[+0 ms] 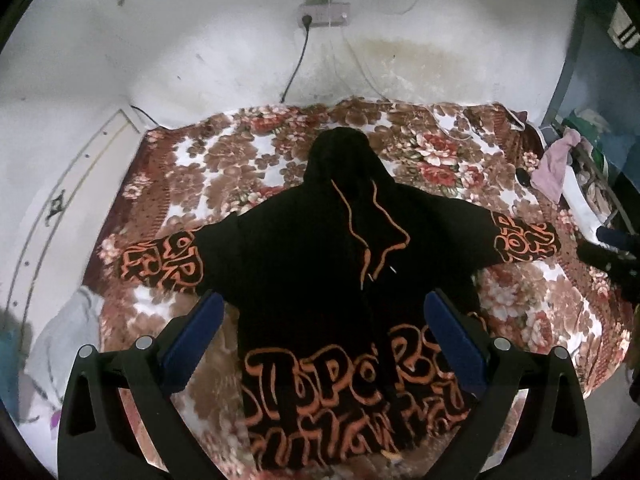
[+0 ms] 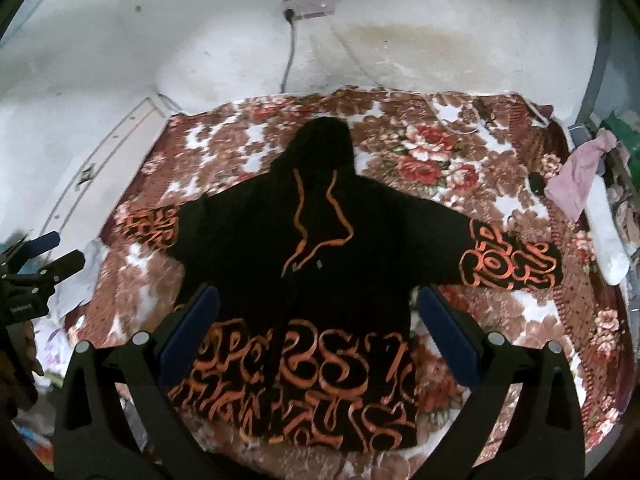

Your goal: Fold large clothes

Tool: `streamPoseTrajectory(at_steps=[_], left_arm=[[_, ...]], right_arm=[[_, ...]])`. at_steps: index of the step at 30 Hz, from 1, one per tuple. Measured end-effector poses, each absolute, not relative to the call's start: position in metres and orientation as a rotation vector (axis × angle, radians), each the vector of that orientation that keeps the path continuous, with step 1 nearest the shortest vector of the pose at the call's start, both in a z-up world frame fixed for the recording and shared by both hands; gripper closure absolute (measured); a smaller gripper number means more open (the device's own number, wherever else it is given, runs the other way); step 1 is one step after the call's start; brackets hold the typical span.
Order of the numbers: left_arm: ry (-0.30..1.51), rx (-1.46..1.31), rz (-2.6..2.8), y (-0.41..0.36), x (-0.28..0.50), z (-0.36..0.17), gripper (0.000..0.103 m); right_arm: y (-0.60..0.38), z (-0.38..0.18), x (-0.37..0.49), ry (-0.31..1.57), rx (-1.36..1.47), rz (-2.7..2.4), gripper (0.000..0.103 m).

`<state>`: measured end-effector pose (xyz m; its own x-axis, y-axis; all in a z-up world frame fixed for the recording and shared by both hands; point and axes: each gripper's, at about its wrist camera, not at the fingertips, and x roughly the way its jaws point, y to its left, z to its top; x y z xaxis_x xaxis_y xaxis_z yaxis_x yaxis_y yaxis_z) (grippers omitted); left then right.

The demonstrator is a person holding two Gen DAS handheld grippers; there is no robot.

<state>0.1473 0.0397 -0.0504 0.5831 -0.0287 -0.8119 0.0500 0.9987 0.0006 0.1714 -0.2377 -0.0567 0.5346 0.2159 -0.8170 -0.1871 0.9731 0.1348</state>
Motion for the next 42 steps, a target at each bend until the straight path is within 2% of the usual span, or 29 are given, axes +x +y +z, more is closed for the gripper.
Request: streamPoseTrajectory(at_steps=[4,9,18,25,29,33,37,42], left_arm=[[1.001,-0.027,-0.114,0.071,0.207,-0.068,0.005],[1.031,0.053,-0.164,0.086,0.283,-0.089,0.005],[1.031,0.083,-0.200,0.088,0.422,-0.138,0.005],[1.029,0.135,-0.153,0.076,0.516,-0.188,0.005],[1.072,0.057,-0.204,0.070,0.587,-0.245,0.005],[1.081,0.096,-0.183,0.064,0.640,-0.295,0.005],[1.110,0.140,-0.186,0.058,0.687,-0.340,0.005],[1.106,0.123,-0.225,0.050,0.737,-0.370,0.005]], right_arm=[[-0.221,-0.066,0.229,0.990,0.082,0.201,0.004],[-0.206,-0.082,0.298,1.011,0.073,0.151,0.005],[-0.184,-0.144,0.433,1.064,0.005,0.153,0.005],[-0.169,-0.217,0.546,1.080,-0.072,0.179,0.005],[-0.168,-0.272,0.611,1.103,-0.077,0.196,0.005],[-0.169,-0.326,0.670,1.103,-0.073,0.223,0.005],[-0.165,-0.364,0.721,1.103,-0.067,0.266,0.005],[-0.161,-0.399,0.773,1.122,-0.047,0.289,0.008]])
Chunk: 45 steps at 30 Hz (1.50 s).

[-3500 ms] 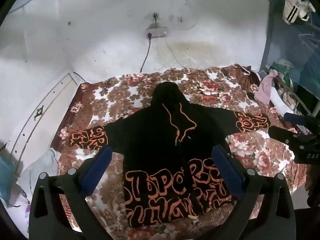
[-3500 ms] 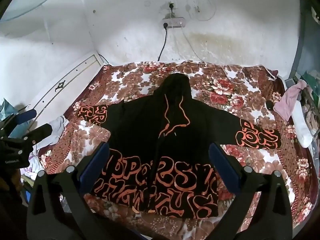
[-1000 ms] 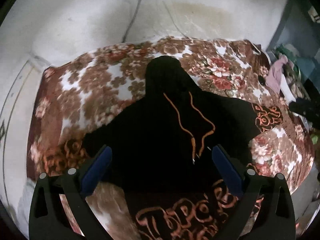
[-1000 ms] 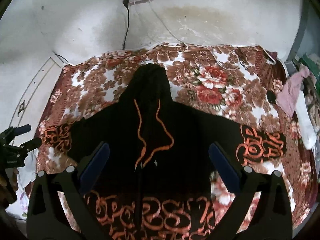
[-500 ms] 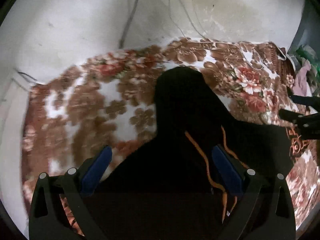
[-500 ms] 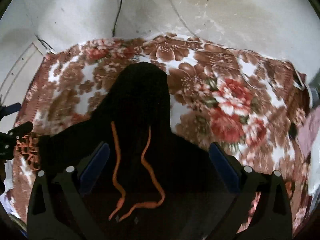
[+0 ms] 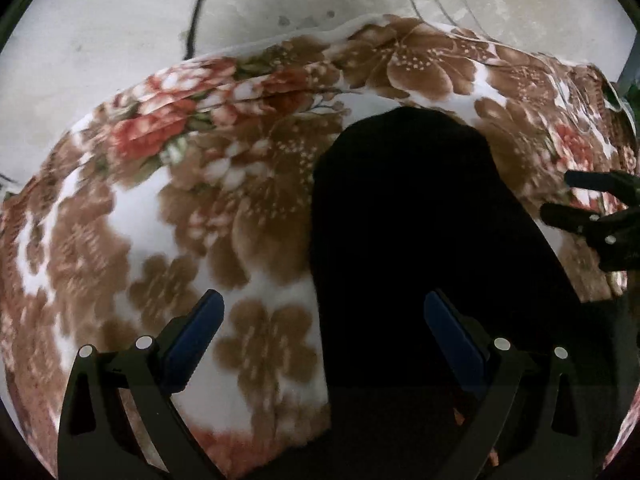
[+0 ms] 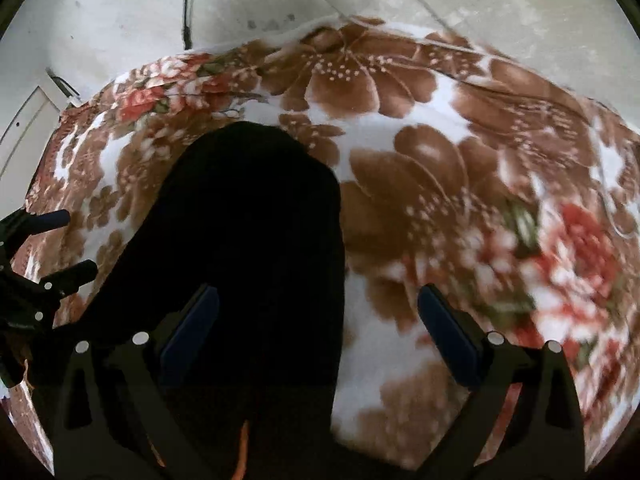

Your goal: Fold large clothes

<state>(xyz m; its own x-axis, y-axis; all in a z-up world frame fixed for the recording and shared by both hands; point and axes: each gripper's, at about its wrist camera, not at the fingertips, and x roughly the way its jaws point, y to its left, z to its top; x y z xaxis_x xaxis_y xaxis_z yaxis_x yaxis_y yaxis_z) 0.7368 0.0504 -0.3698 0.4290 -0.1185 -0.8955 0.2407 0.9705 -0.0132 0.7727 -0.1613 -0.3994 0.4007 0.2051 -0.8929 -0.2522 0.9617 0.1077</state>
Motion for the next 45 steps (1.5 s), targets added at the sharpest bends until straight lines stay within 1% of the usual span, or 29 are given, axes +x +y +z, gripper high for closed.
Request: streamPoseTrajectory(at_steps=[3,4,5,6,7,8,11,12,13,14,15,16,17,18,19,22,29,36,41,45], left_arm=[[1.106,0.069,-0.289,0.045,0.765,-0.378,0.006],[1.105,0.078,-0.309,0.040,0.774,-0.380,0.012],[1.108,0.092,-0.324,0.035,0.782,-0.382,0.023],[1.112,0.103,-0.331,0.032,0.789,-0.384,0.027],[1.125,0.110,-0.336,0.029,0.796,-0.388,0.031],[1.151,0.111,-0.339,0.027,0.806,-0.393,0.035],[1.179,0.088,-0.331,0.026,0.823,-0.399,0.033],[1.185,0.076,-0.342,0.024,0.827,-0.401,0.033],[1.186,0.082,-0.343,0.022,0.830,-0.402,0.032],[1.190,0.094,-0.352,0.019,0.834,-0.406,0.033],[1.201,0.105,-0.359,0.017,0.836,-0.410,0.034],[1.218,0.110,-0.364,0.016,0.839,-0.415,0.047],[1.244,0.103,-0.380,0.015,0.841,-0.421,0.074],[1.263,0.126,-0.385,0.011,0.841,-0.425,0.089],[1.253,0.157,-0.384,0.008,0.840,-0.423,0.092],[1.219,0.156,-0.416,0.005,0.833,-0.402,0.093],[1.105,0.103,-0.493,0.012,0.793,-0.327,0.094],[1.018,-0.007,-0.506,0.042,0.712,-0.273,0.094],[0.969,-0.080,-0.500,0.059,0.643,-0.254,0.094],[0.969,-0.100,-0.495,0.064,0.575,-0.263,0.094]], right_arm=[[-0.162,-0.412,0.788,1.140,-0.028,0.296,0.009],[-0.160,-0.416,0.794,1.147,-0.037,0.298,0.012],[-0.158,-0.419,0.798,1.153,-0.040,0.307,0.014],[-0.156,-0.423,0.804,1.165,-0.029,0.336,0.022],[-0.155,-0.427,0.809,1.173,-0.021,0.352,0.026],[-0.154,-0.430,0.814,1.181,-0.020,0.359,0.026],[-0.149,-0.439,0.824,1.197,-0.016,0.364,0.026],[-0.147,-0.441,0.825,1.203,-0.005,0.376,0.032],[-0.145,-0.445,0.827,1.212,-0.001,0.383,0.044],[-0.141,-0.449,0.827,1.223,0.000,0.394,0.052],[-0.139,-0.451,0.826,1.230,-0.001,0.398,0.065],[-0.137,-0.452,0.824,1.228,-0.005,0.396,0.075],[-0.135,-0.451,0.822,1.221,-0.008,0.398,0.079],[-0.134,-0.450,0.820,1.218,-0.013,0.396,0.084],[-0.134,-0.448,0.820,1.218,-0.018,0.391,0.087],[-0.134,-0.431,0.818,1.206,-0.029,0.385,0.089],[-0.140,-0.359,0.775,1.127,-0.040,0.406,0.089],[-0.134,-0.309,0.709,1.083,-0.004,0.448,0.089],[-0.134,-0.290,0.637,1.033,-0.063,0.493,0.089],[-0.131,-0.293,0.581,1.019,-0.137,0.527,0.089]])
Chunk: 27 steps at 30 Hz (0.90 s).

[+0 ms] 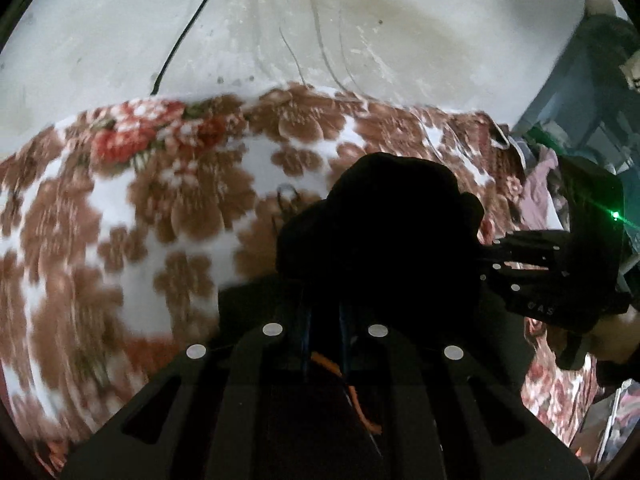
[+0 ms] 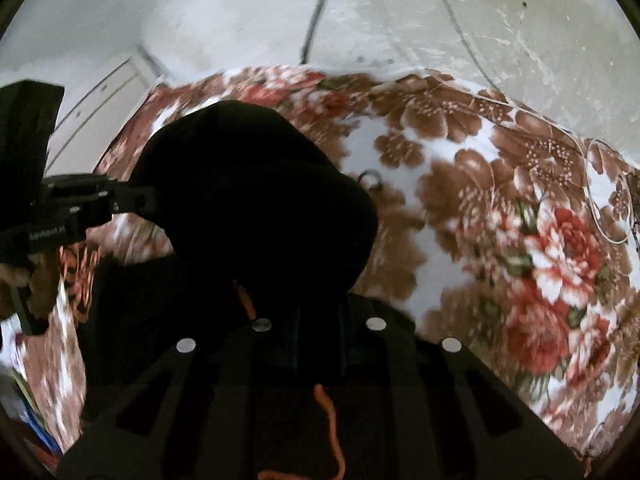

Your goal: Fold large clothes

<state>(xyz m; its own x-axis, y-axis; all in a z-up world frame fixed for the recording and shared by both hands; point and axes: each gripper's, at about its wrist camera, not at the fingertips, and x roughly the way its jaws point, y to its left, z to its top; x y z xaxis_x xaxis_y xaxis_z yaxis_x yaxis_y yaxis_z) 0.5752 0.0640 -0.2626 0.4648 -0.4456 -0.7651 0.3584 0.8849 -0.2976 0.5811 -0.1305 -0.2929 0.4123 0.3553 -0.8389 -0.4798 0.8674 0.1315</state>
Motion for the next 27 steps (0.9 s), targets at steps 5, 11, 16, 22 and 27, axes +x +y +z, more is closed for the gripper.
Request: streamPoseTrajectory(at_steps=[5,11,16,22,27], left_arm=[[0.993,-0.129,-0.477,0.066,0.504,-0.288,0.094],[1.049,-0.134,-0.448,0.061,0.436,-0.335,0.094],[1.087,-0.084,-0.420,0.048,0.396,-0.377,0.093],[1.100,-0.133,-0.394,0.055,0.369,-0.400,0.051],[1.120,-0.143,-0.353,0.077,0.343,-0.397,0.044]], right_arm=[[-0.134,-0.323,0.516,1.057,-0.137,0.533,0.088],[-0.140,-0.368,0.458,1.119,-0.163,0.494,0.087],[-0.150,-0.404,0.418,1.175,-0.172,0.465,0.068],[-0.164,-0.419,0.392,1.205,-0.167,0.474,0.043],[-0.189,-0.410,0.381,1.243,-0.106,0.456,0.034]])
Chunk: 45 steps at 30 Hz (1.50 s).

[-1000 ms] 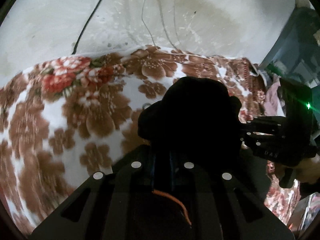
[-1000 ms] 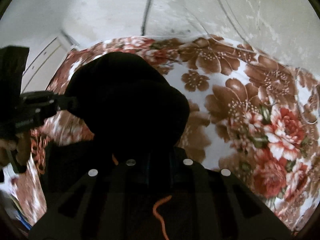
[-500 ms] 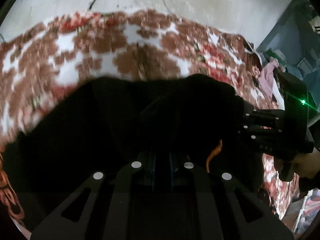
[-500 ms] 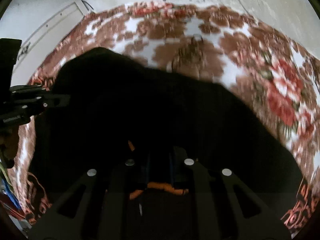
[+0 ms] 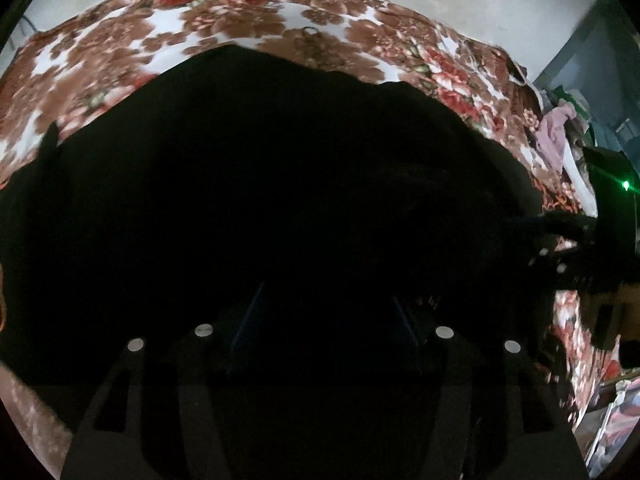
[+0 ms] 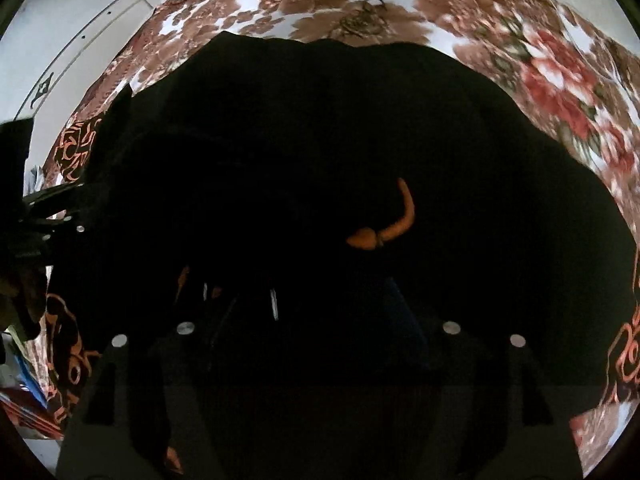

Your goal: Fold large clothes

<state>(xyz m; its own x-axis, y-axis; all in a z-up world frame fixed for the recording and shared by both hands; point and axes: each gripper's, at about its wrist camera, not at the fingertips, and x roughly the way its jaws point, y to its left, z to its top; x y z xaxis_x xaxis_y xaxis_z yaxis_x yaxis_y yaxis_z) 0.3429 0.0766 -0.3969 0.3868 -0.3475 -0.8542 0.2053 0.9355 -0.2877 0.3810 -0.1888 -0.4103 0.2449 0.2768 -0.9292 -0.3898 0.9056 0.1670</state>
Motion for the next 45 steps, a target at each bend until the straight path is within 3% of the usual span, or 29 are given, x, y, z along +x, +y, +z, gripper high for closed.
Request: streamPoseTrajectory(at_steps=[5,11,22,24,25,28,32,39,45], left_arm=[[1.109,-0.152,-0.298,0.108,0.344,-0.378,0.040],[1.055,-0.192,-0.282,0.123,0.407,-0.360,0.039],[1.093,-0.178,-0.315,0.090,0.510,-0.407,0.042],[1.099,-0.153,-0.293,0.087,0.519,-0.414,0.050],[1.105,-0.137,-0.288,0.084,0.523,-0.418,0.064],[1.123,-0.123,-0.299,0.077,0.528,-0.425,0.077],[1.095,-0.122,-0.304,0.075,0.530,-0.419,0.087],[1.012,-0.131,-0.321,0.074,0.542,-0.385,0.089],[1.027,-0.148,-0.288,0.075,0.557,-0.404,0.084]], right_arm=[[-0.212,-0.396,0.396,1.230,-0.071,0.398,0.034],[-0.214,-0.390,0.462,1.180,-0.066,0.319,0.033],[-0.177,-0.434,0.546,1.199,-0.085,0.334,0.035],[-0.171,-0.439,0.549,1.189,-0.067,0.383,0.047],[-0.169,-0.440,0.549,1.184,-0.075,0.397,0.053],[-0.166,-0.446,0.550,1.184,-0.091,0.415,0.062],[-0.169,-0.441,0.554,1.168,-0.081,0.429,0.073],[-0.171,-0.411,0.574,1.115,-0.082,0.425,0.076],[-0.167,-0.433,0.585,1.116,-0.140,0.395,0.072]])
